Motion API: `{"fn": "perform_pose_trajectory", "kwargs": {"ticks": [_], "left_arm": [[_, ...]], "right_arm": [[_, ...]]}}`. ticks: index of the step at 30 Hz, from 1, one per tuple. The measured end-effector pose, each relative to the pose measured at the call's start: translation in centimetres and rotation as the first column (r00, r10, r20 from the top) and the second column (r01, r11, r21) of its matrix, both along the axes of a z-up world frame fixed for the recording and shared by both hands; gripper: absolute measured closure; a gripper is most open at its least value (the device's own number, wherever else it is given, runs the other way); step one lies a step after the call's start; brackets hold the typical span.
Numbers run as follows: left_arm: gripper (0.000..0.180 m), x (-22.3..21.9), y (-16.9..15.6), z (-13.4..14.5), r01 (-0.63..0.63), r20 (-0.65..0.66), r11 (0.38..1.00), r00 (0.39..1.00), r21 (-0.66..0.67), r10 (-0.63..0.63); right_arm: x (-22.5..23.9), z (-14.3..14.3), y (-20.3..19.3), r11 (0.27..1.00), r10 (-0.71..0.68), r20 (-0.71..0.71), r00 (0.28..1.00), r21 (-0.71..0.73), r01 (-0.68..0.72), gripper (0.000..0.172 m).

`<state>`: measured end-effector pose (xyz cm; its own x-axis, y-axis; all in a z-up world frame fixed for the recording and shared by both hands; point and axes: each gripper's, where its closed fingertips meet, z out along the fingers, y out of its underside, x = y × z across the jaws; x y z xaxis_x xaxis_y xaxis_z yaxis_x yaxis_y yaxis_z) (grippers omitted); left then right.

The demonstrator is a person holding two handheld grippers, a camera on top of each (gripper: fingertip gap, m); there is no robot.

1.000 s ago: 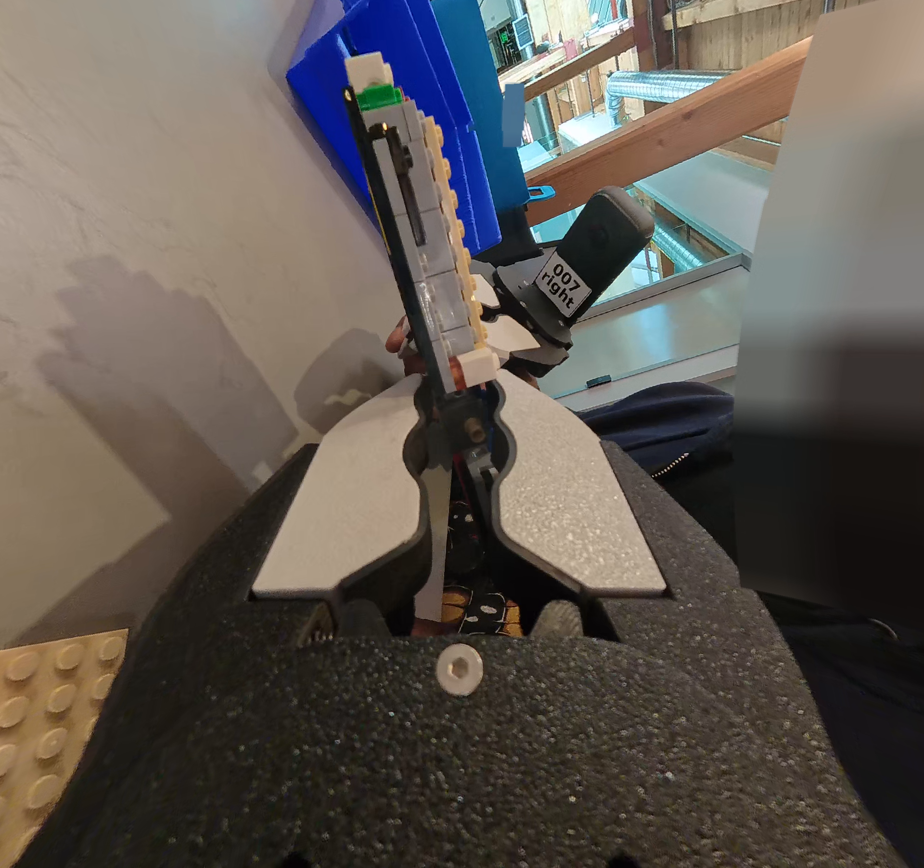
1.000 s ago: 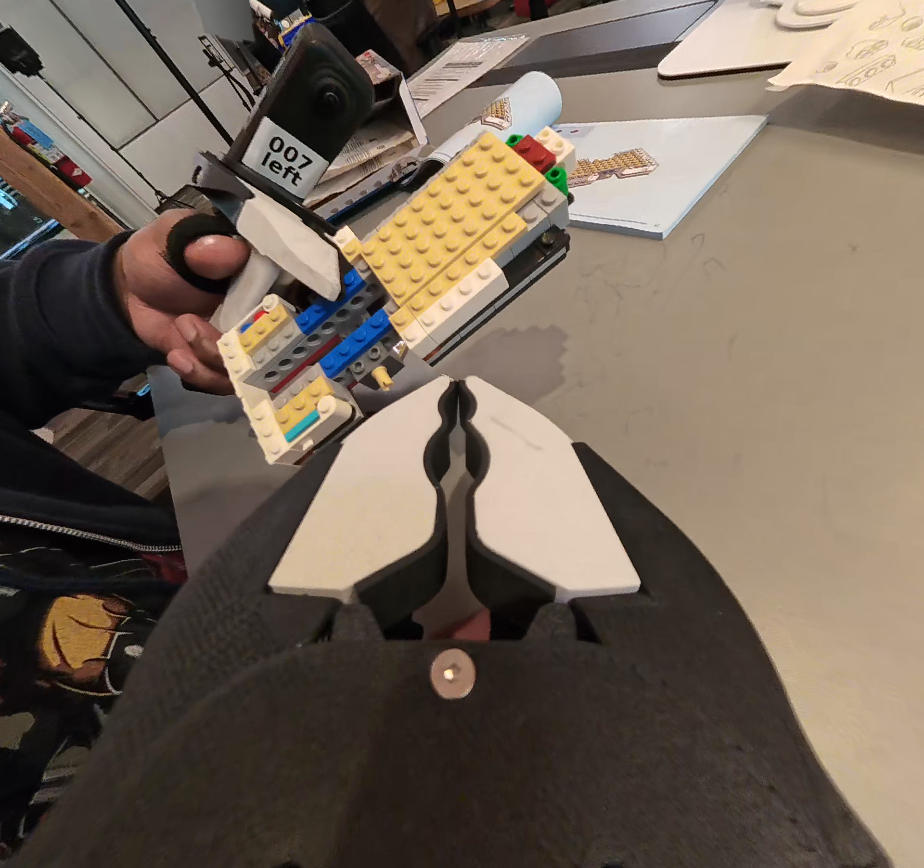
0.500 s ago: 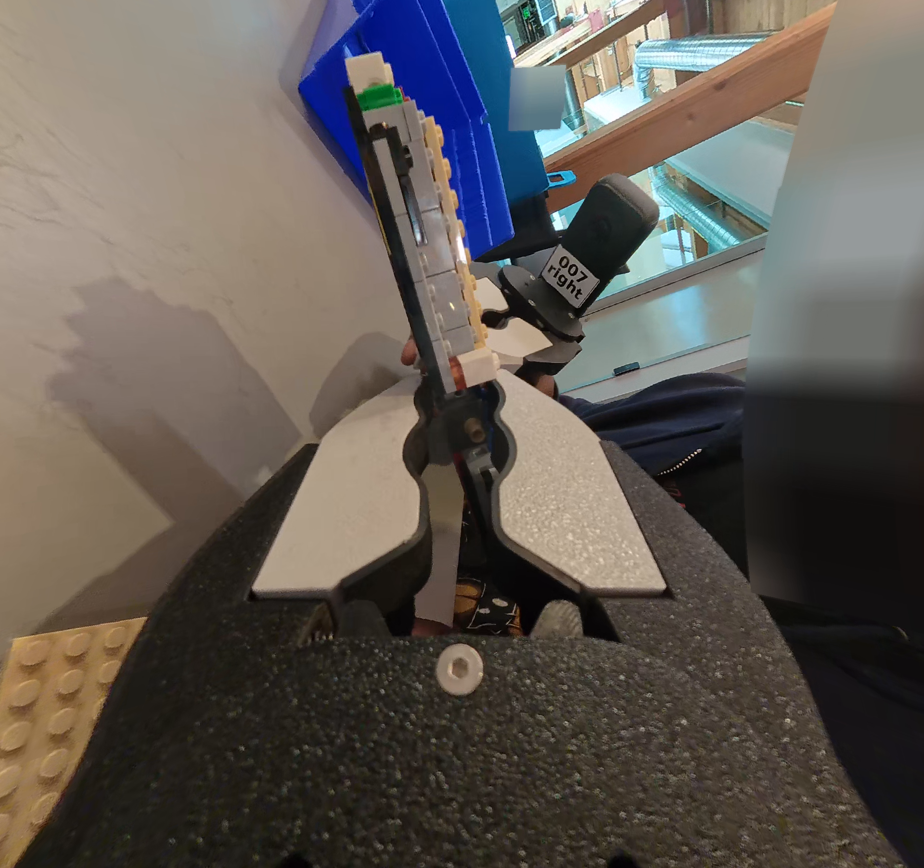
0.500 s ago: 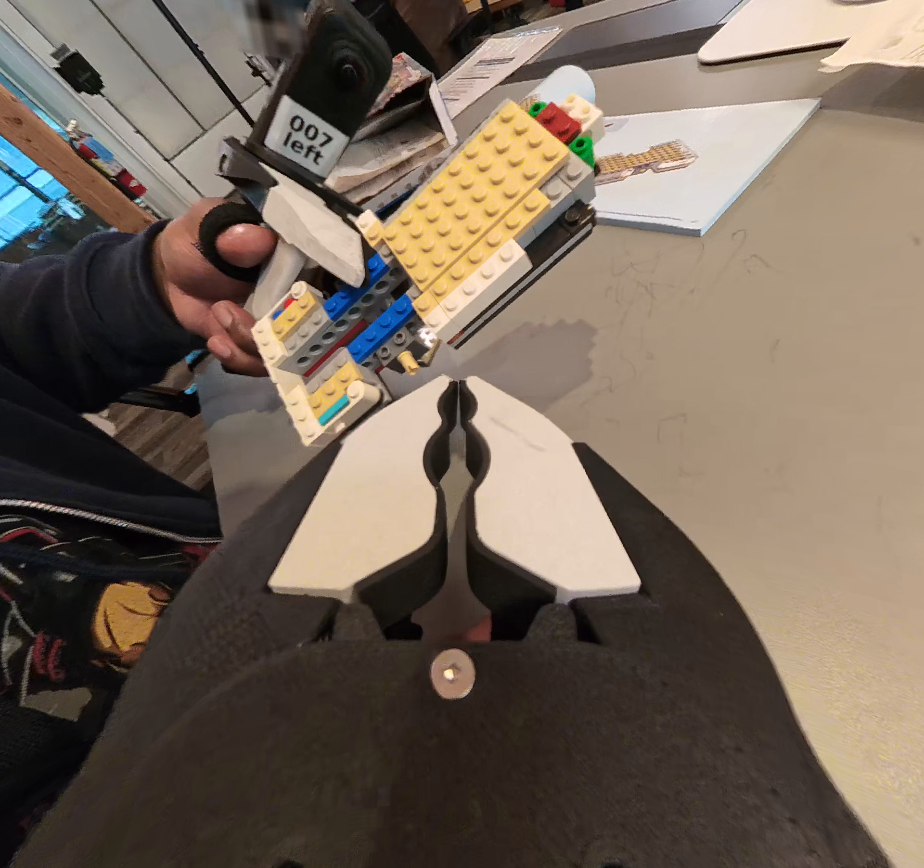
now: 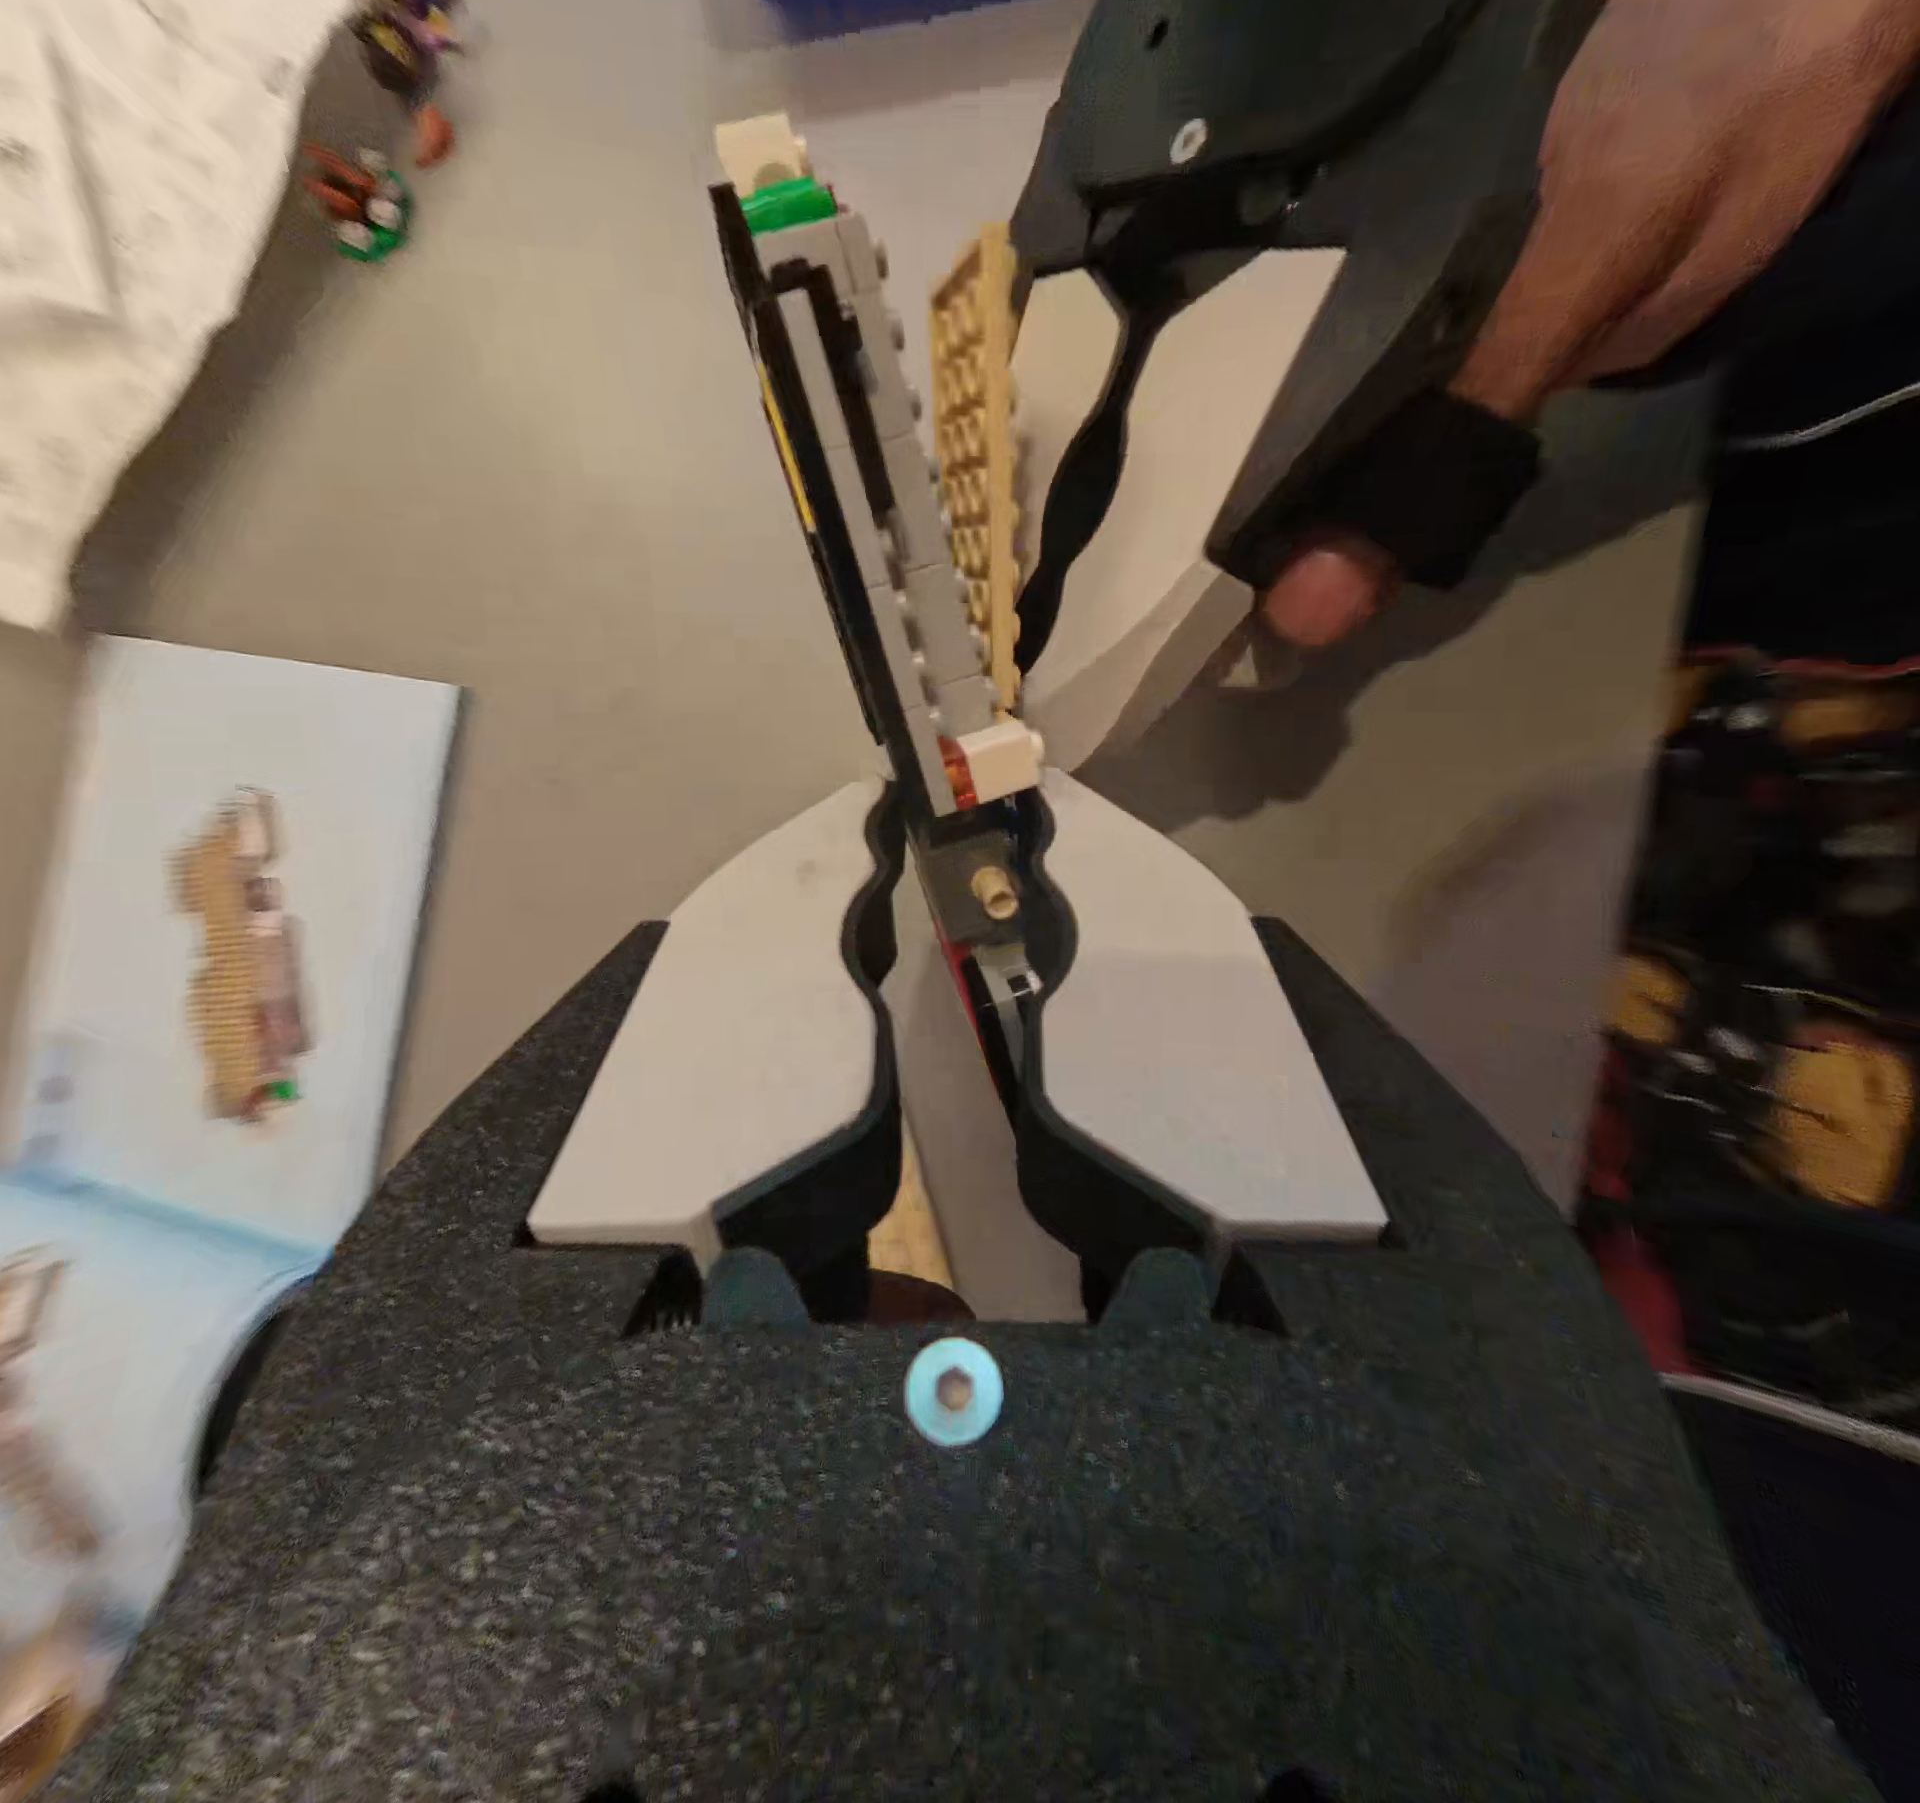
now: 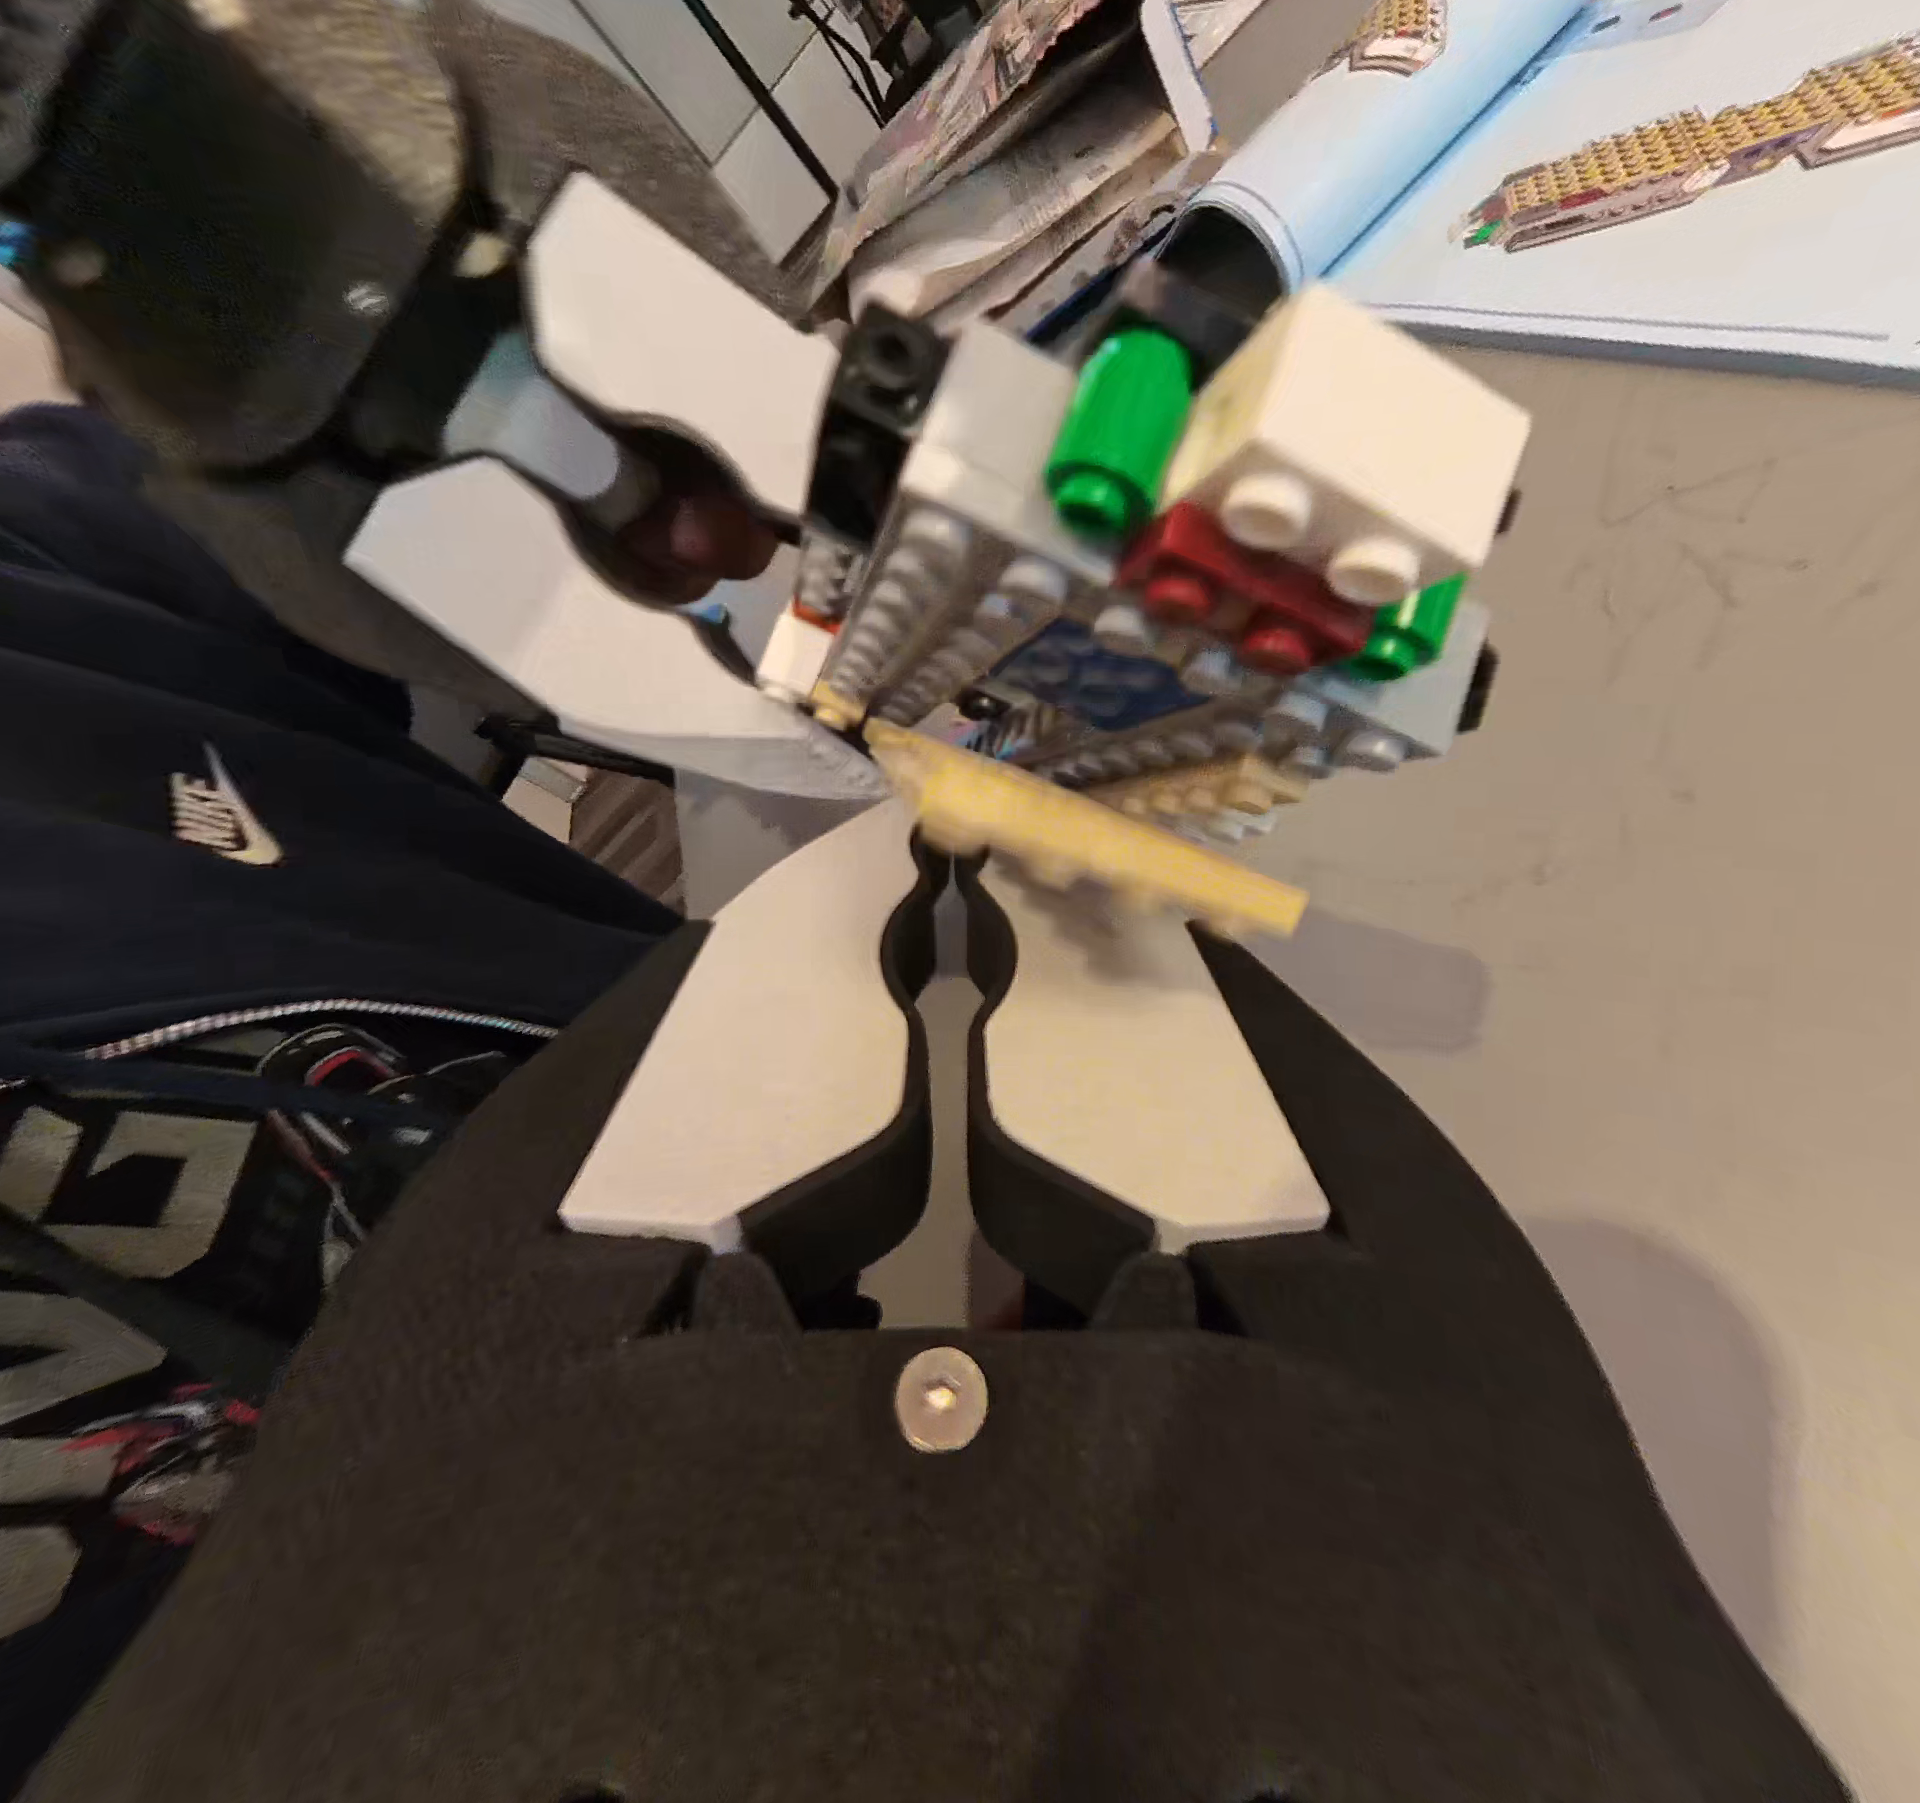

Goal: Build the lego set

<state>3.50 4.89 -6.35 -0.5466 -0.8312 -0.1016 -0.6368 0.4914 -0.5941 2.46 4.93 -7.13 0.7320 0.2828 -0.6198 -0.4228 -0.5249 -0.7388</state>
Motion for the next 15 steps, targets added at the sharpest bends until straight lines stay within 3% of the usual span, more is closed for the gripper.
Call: {"fn": "perform_pose_trajectory", "kwargs": {"ticks": [7,15], "left_arm": [[0.16,0.5,0.9,-0.3,0.145,0.063,0.914,0.981,0.379,-0.181],[0.159,1.5,1.6,2.4,0.247,0.011,0.75,0.947,0.613,-0.321]], "right_arm": [[0.4,-0.9,0.6,1.0,0.003,0.036,0.999,0.011,-0.004,0.172],[1.7,1.3,1.7,0.996,-0.037,0.166,0.985,0.092,0.022,0.172]]}}
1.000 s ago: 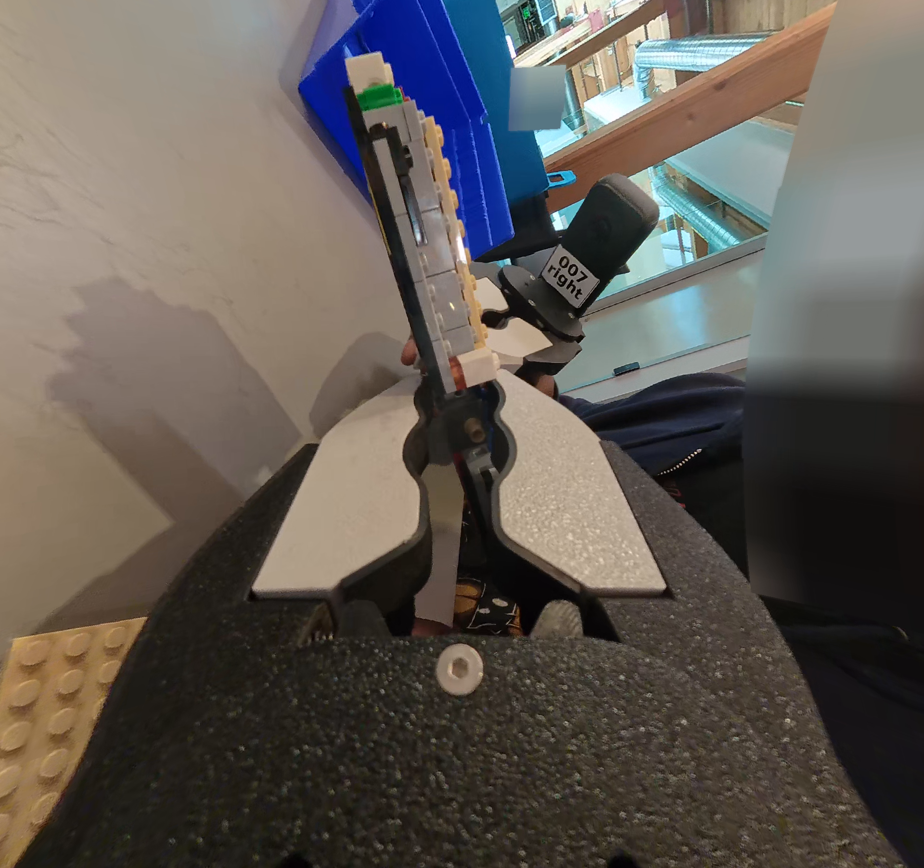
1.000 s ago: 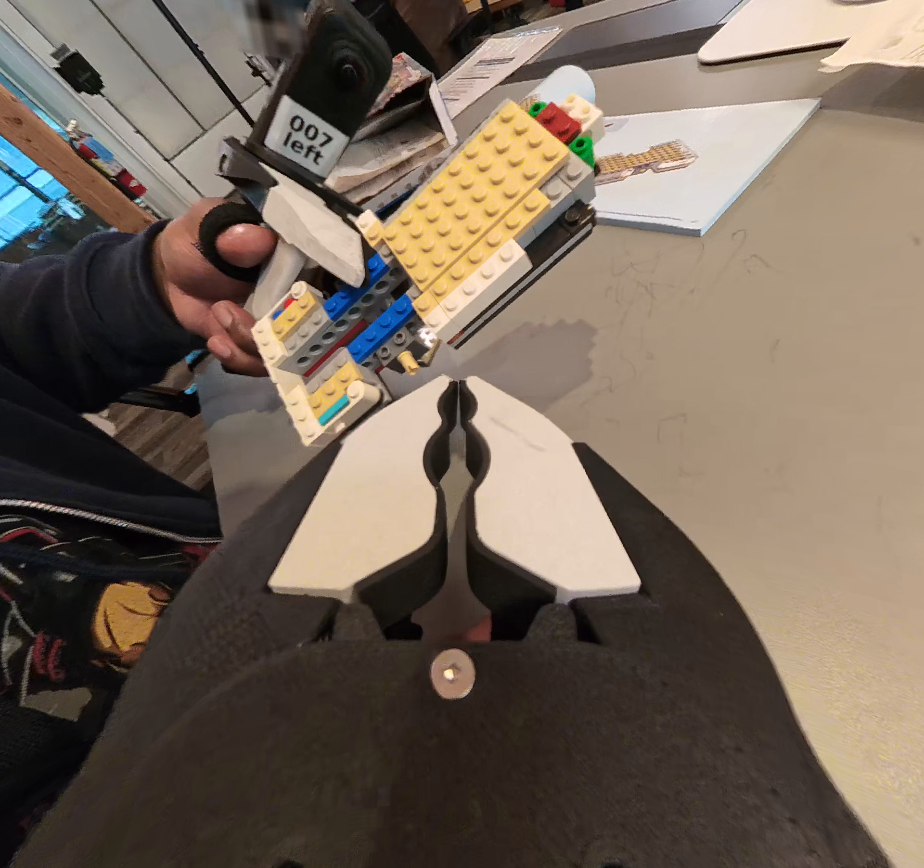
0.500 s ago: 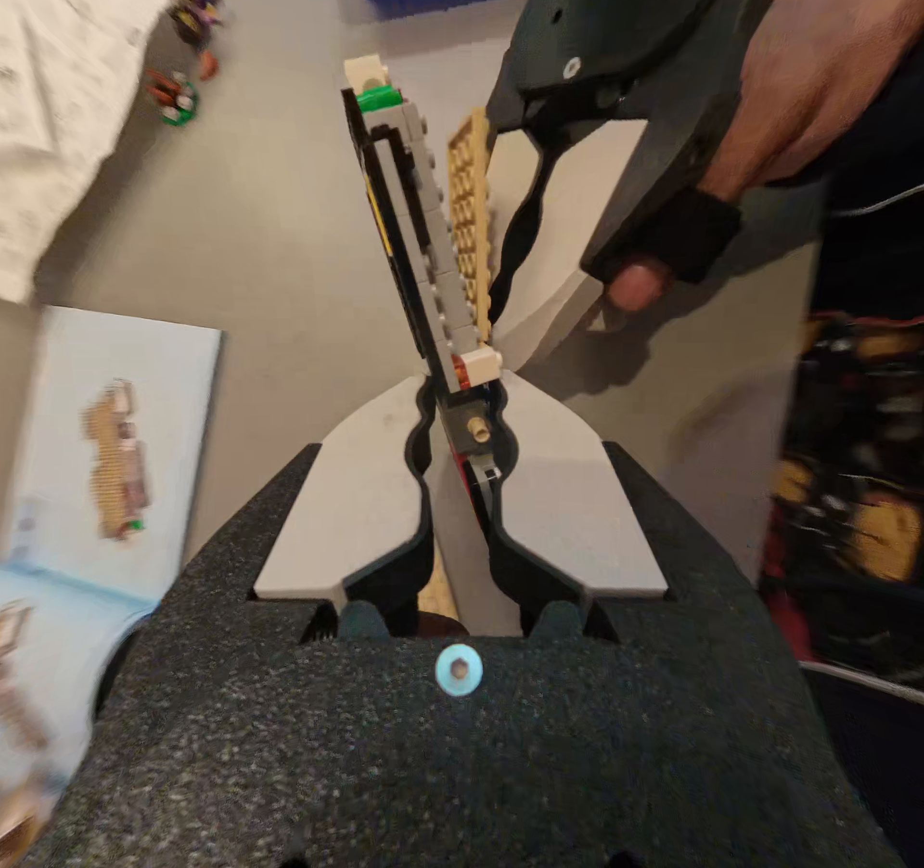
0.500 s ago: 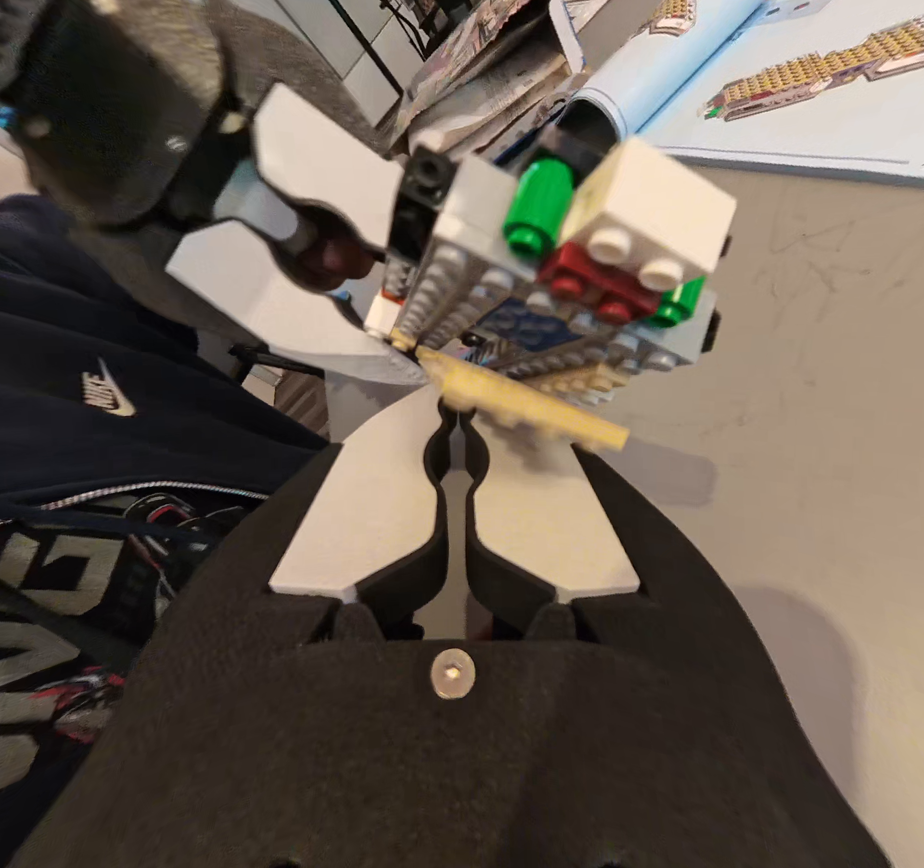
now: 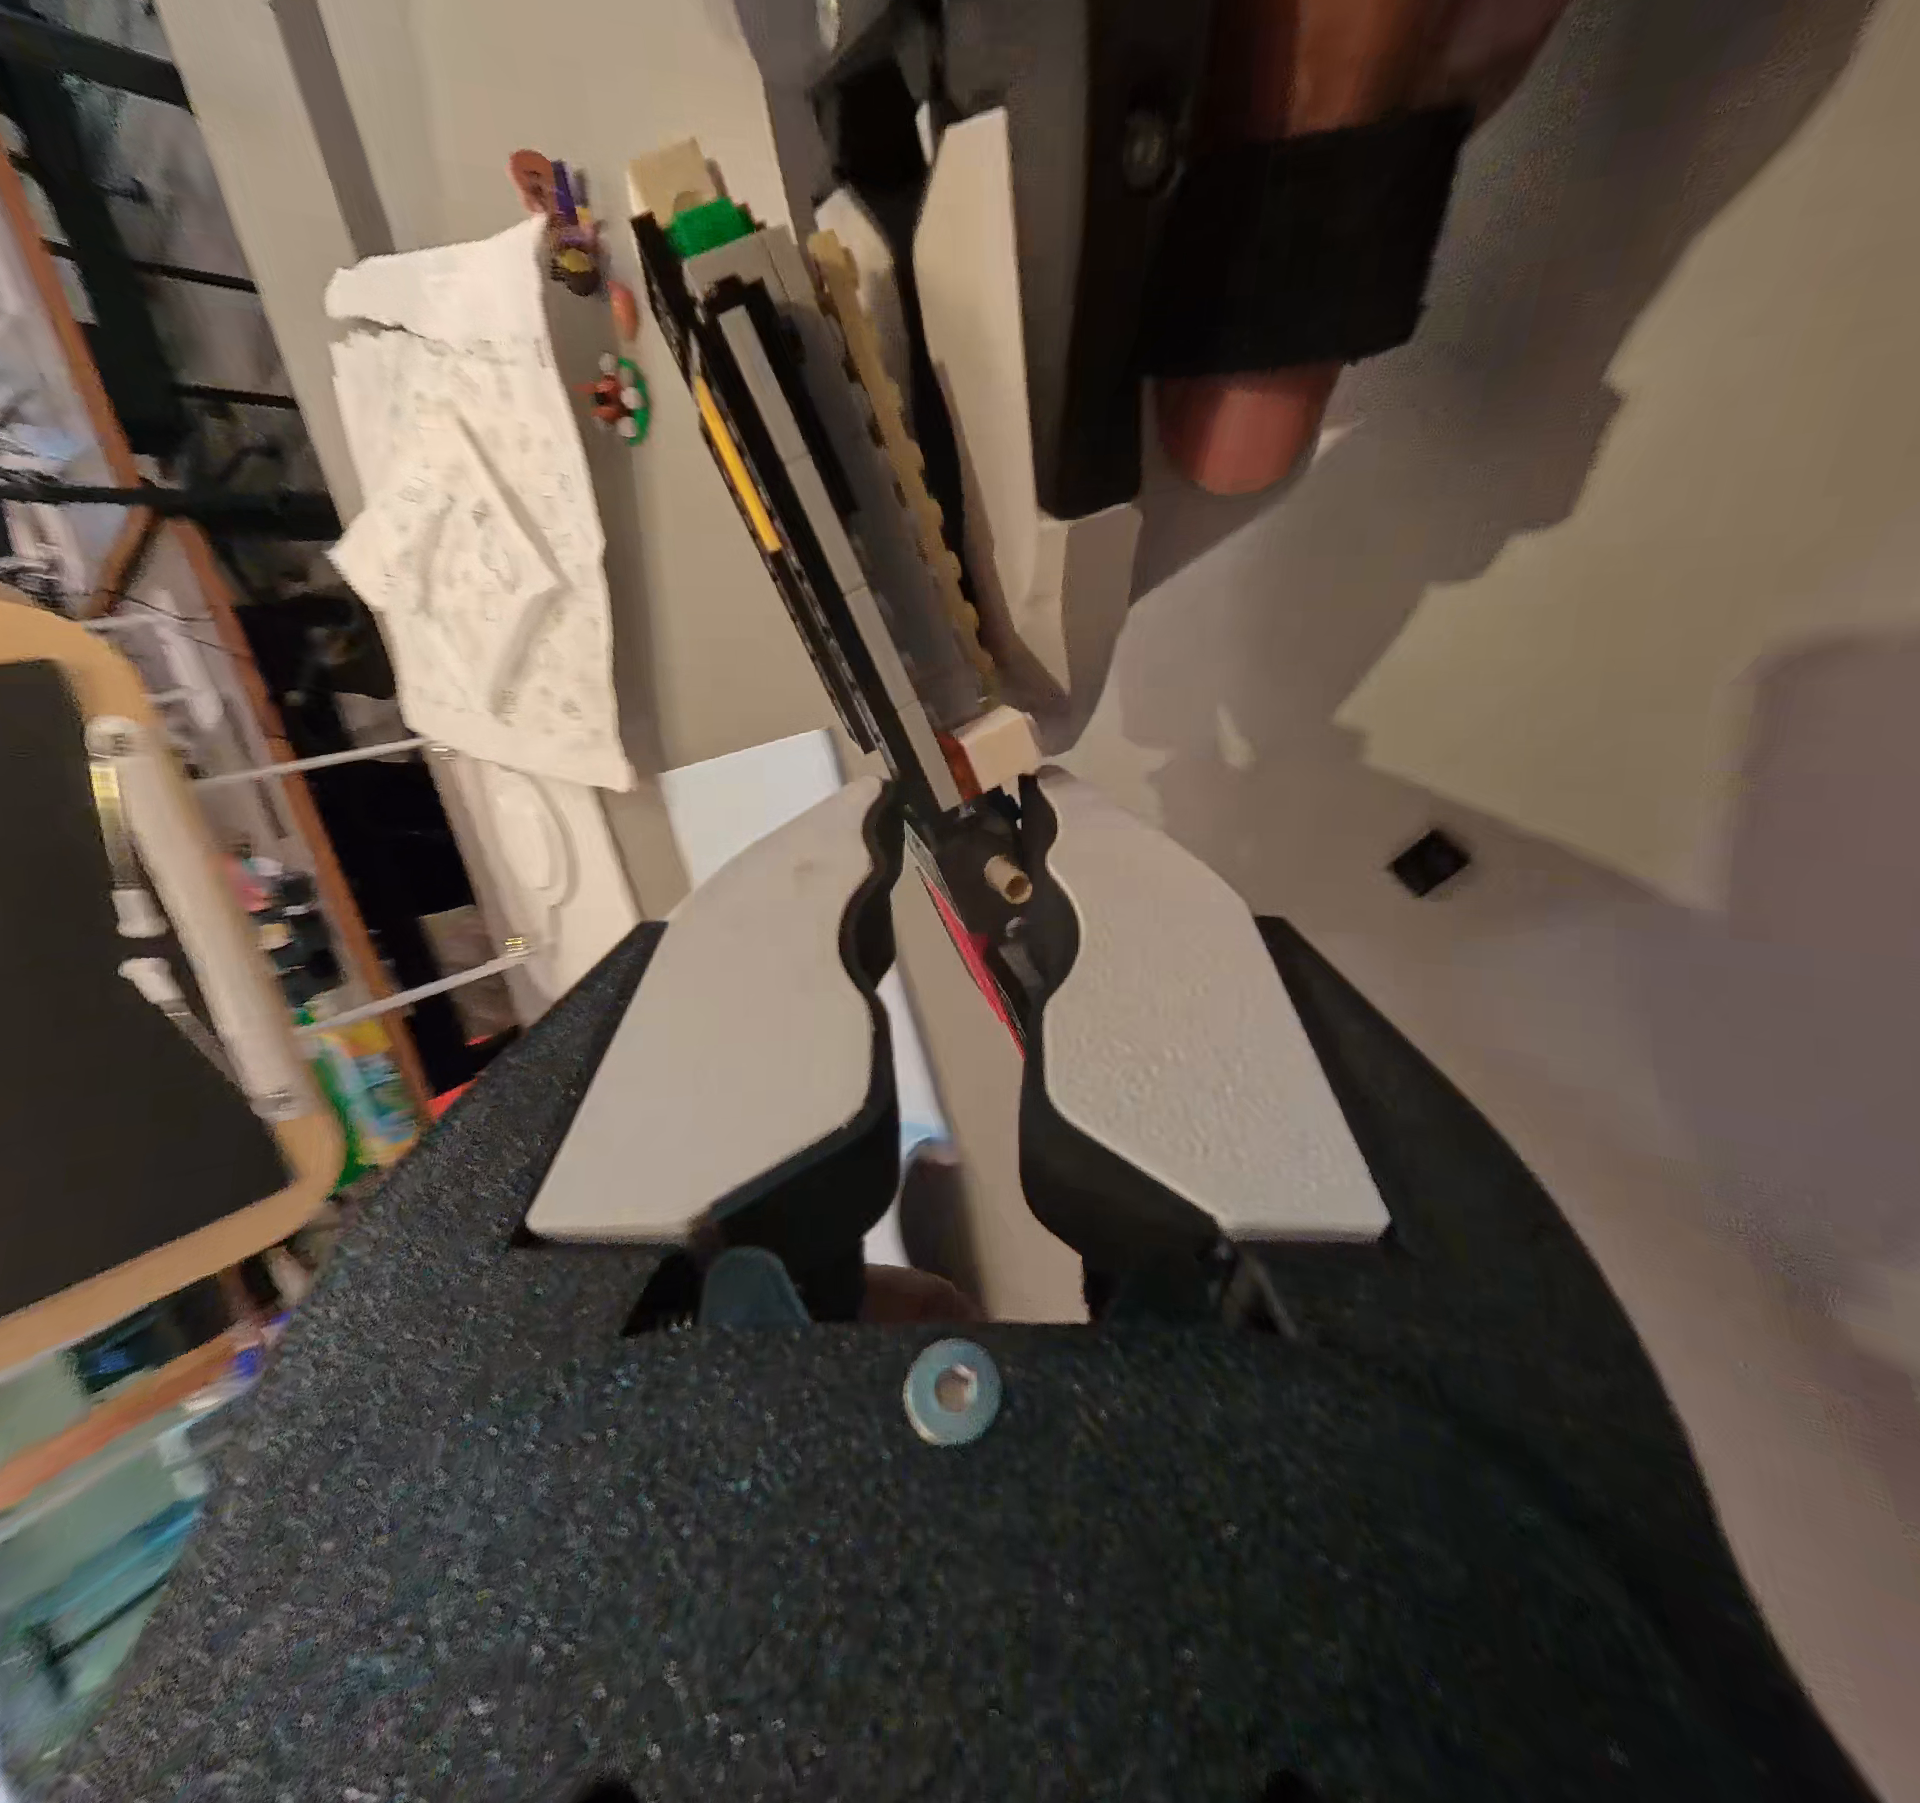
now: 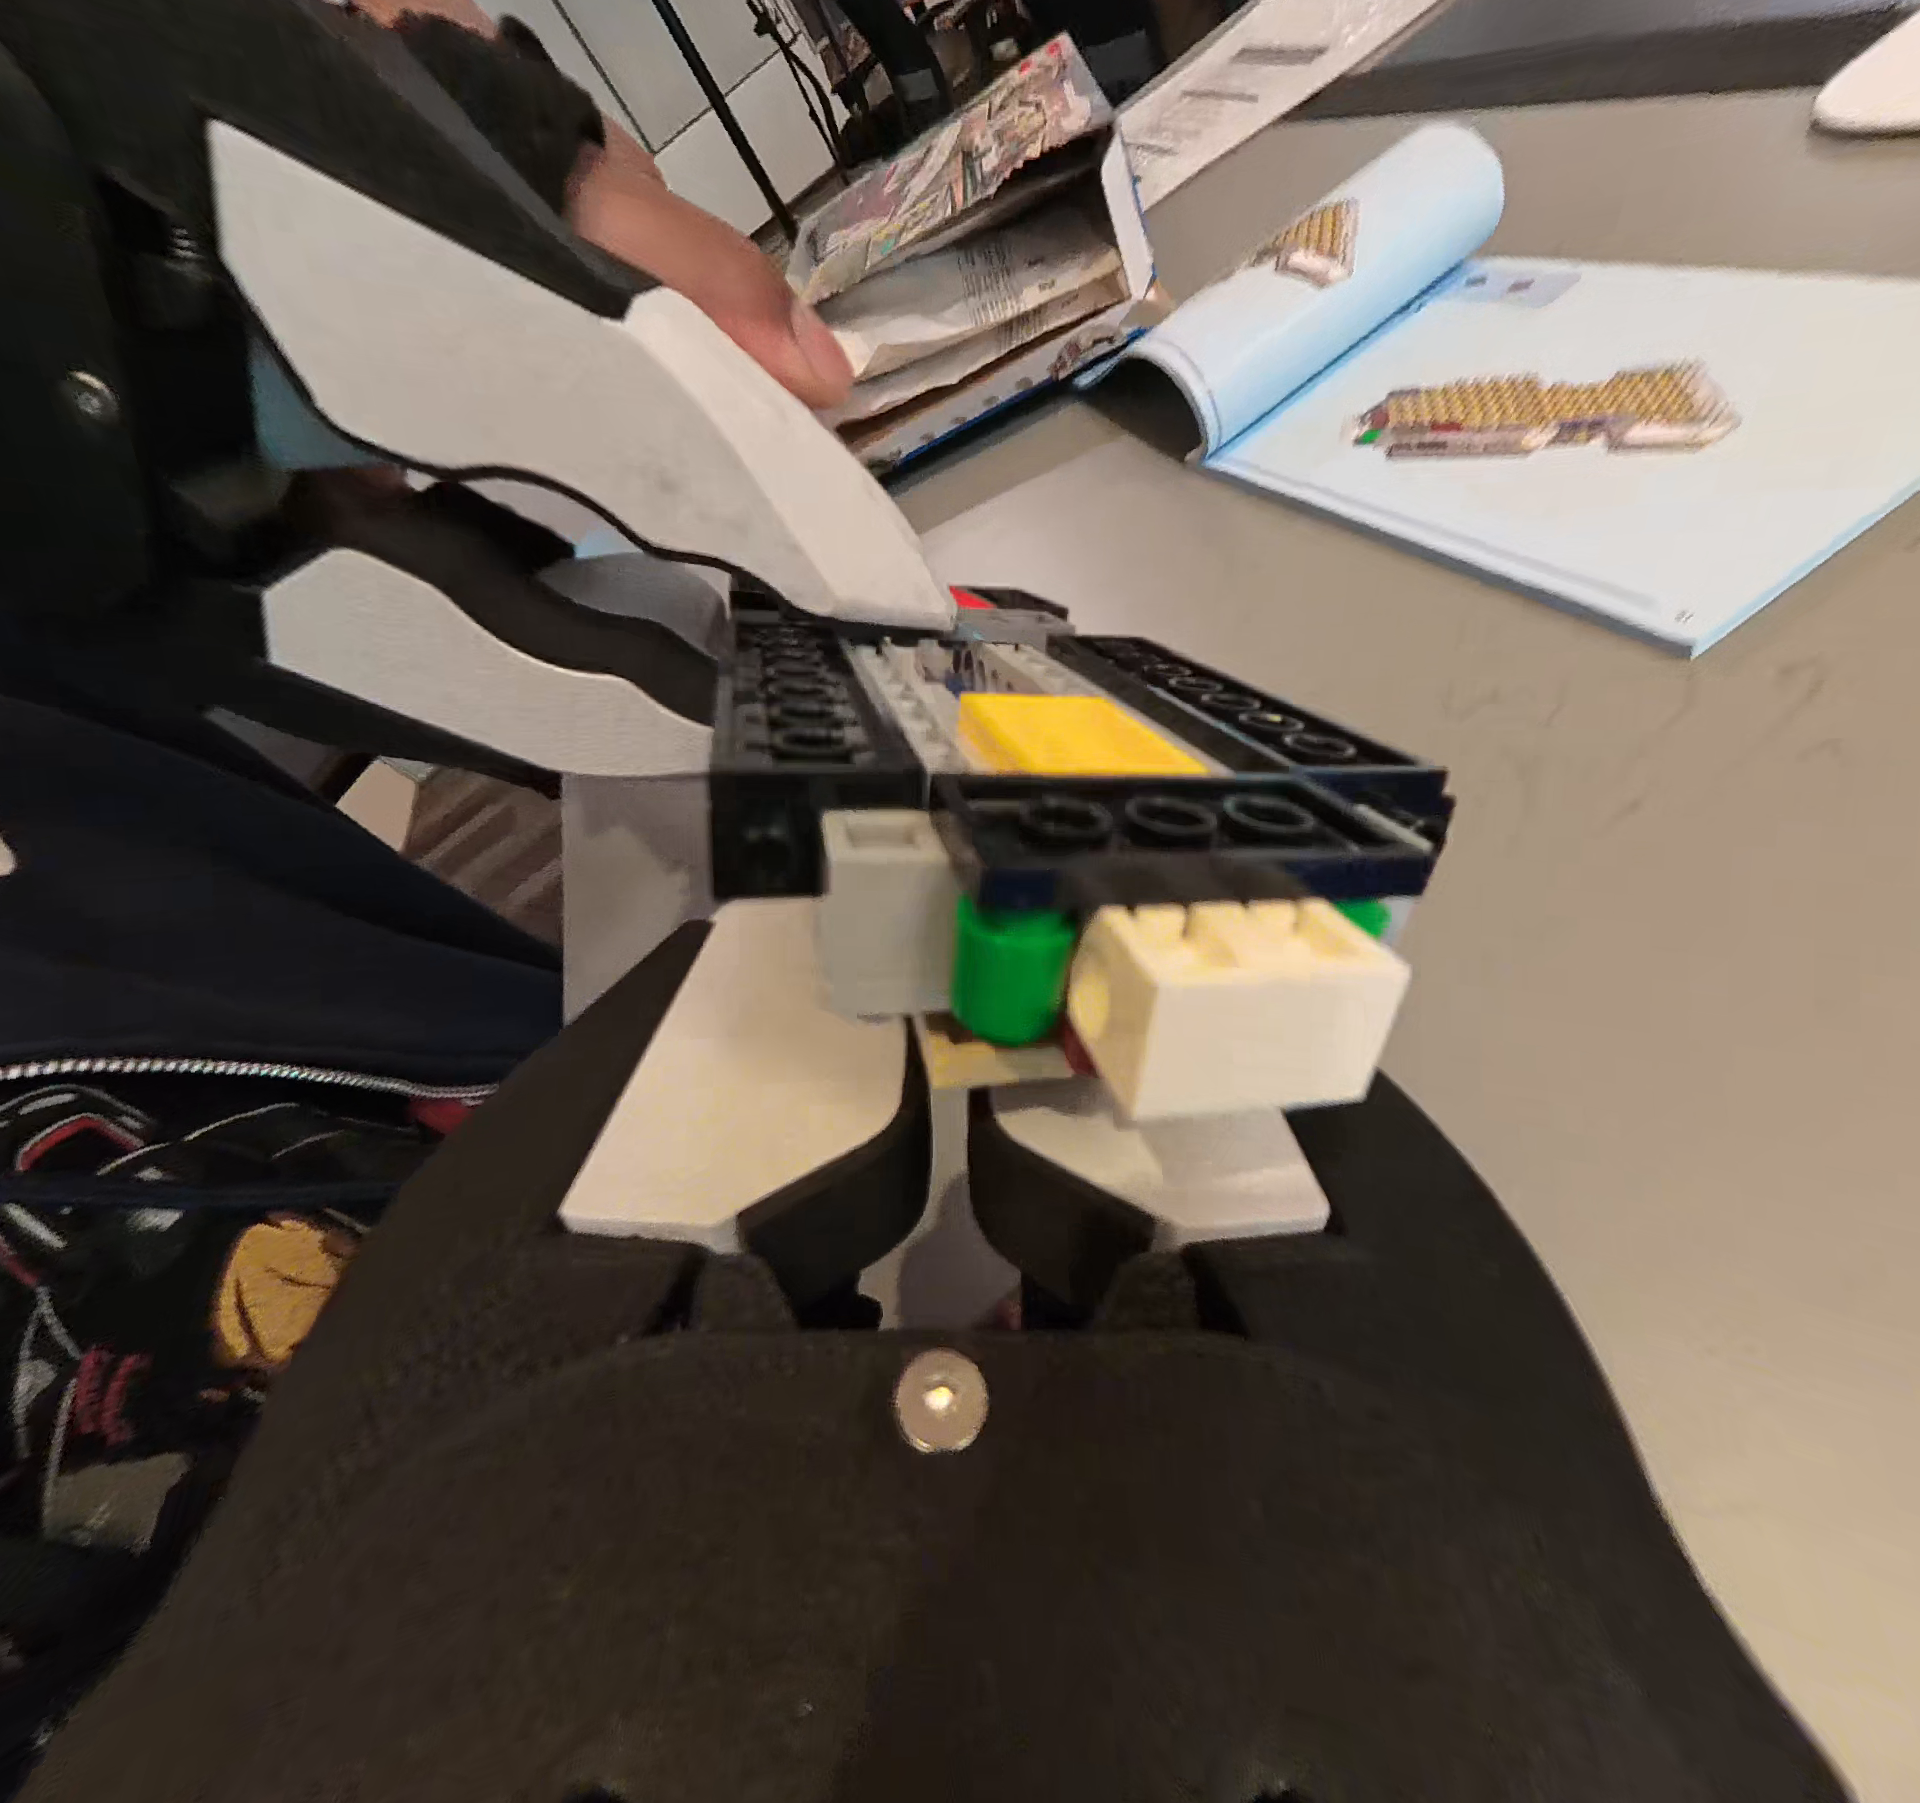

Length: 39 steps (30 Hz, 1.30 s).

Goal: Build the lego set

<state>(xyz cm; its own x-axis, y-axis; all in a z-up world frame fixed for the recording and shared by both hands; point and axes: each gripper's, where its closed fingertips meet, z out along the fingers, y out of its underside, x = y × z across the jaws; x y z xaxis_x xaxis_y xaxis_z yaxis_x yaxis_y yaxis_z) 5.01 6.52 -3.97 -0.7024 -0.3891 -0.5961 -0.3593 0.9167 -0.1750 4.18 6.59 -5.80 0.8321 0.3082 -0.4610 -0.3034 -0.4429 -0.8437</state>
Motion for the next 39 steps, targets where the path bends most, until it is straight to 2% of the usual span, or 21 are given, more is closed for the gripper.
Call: {"fn": "perform_pose_trajectory", "kwargs": {"ticks": [5,12,18,22,30,39], "left_arm": [[0.159,1.3,0.8,3.8,0.079,0.075,0.971,0.992,0.225,-0.098],[0.158,2.2,1.6,10.3,0.141,0.086,0.857,0.974,0.495,-0.21],[0.157,2.2,1.5,15.7,0.146,0.095,0.762,0.96,0.631,-0.263],[0.156,1.9,1.3,18.3,0.145,0.093,0.712,0.954,0.687,-0.284],[0.153,1.0,1.2,19.1,0.177,0.038,0.657,0.953,0.733,-0.3],[0.152,0.5,1.4,18.9,0.207,-0.016,0.649,0.958,0.732,-0.287]], "right_arm": [[1.4,3.5,0.9,0.995,-0.063,0.097,0.993,0.078,0.055,0.172],[2.6,9.6,2.0,0.965,-0.151,0.145,0.978,0.235,0.114,0.172],[3.0,15.1,2.2,0.927,-0.201,0.18,0.963,0.354,0.127,0.172],[3.0,17.6,2.3,0.901,-0.217,0.181,0.959,0.415,0.126,0.172],[2.0,18.5,2.5,0.885,-0.209,0.177,0.962,0.453,0.109,0.171],[1.5,18.3,2.5,0.879,-0.201,0.156,0.967,0.464,0.108,0.171]]}}
